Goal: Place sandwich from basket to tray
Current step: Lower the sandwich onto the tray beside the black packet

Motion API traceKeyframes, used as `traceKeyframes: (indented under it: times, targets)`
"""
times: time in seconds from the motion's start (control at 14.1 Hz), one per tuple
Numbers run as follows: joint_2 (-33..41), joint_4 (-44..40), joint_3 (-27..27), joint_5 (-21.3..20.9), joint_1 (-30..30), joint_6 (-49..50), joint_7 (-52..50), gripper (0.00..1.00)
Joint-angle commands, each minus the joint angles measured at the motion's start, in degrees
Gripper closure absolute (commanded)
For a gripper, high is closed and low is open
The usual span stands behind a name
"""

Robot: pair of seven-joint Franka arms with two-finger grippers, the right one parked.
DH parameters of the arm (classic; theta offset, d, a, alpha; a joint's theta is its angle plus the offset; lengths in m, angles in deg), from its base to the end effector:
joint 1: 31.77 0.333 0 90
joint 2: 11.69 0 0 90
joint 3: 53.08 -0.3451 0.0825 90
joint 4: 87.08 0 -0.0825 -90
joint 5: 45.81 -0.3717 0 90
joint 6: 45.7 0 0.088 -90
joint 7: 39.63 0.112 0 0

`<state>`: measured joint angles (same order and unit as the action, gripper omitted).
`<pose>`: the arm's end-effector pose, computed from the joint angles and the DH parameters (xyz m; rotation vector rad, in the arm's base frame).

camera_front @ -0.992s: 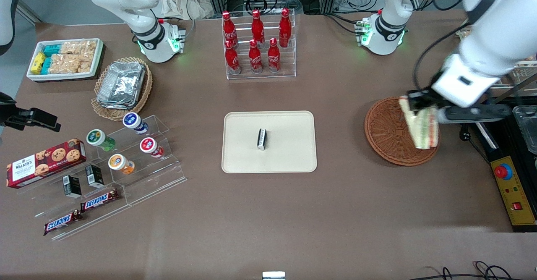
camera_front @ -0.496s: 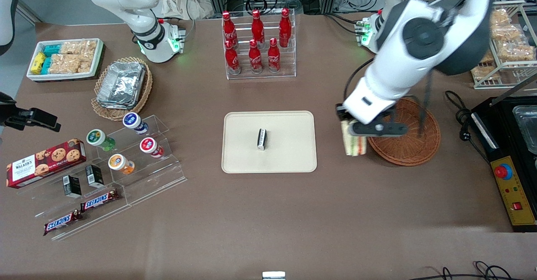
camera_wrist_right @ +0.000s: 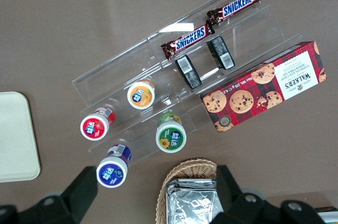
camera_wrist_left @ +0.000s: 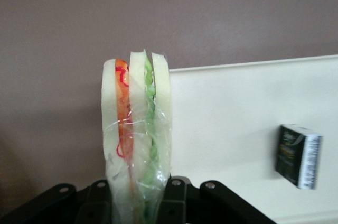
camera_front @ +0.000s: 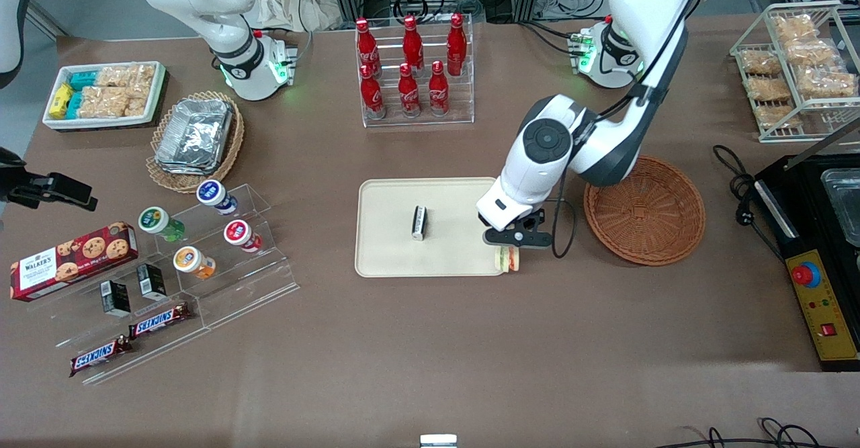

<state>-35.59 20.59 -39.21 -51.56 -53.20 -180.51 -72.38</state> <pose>0.5324 -0.3594 0.3302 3.0791 -0.1378 0.0707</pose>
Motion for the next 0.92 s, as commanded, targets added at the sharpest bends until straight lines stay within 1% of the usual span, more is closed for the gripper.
traceKeyframes:
  times: [0.0,0.14,0.28,0.71,0.78,0.85]
  targets:
    - [-0.4,1.6,-0.2,-3.7,-3.5,-1.3,-5.0,1.00]
    - [-3.1,0.0,-0.2,-6.5,-4.9,-1.4,-11.1,1.00]
    - [-4.3,-0.4,-0.2,-8.8,-6.5,-1.6,-13.5,1.00]
    - [-7.3,0.3,-0.3,-10.2,-6.7,-5.8,-13.5,1.00]
    - [-7.6,0.3,-0.3,-10.2,-6.6,-6.3,-13.5,0.98]
    - [-7.9,0.3,-0.3,-10.2,-6.3,-6.4,-13.5,0.81]
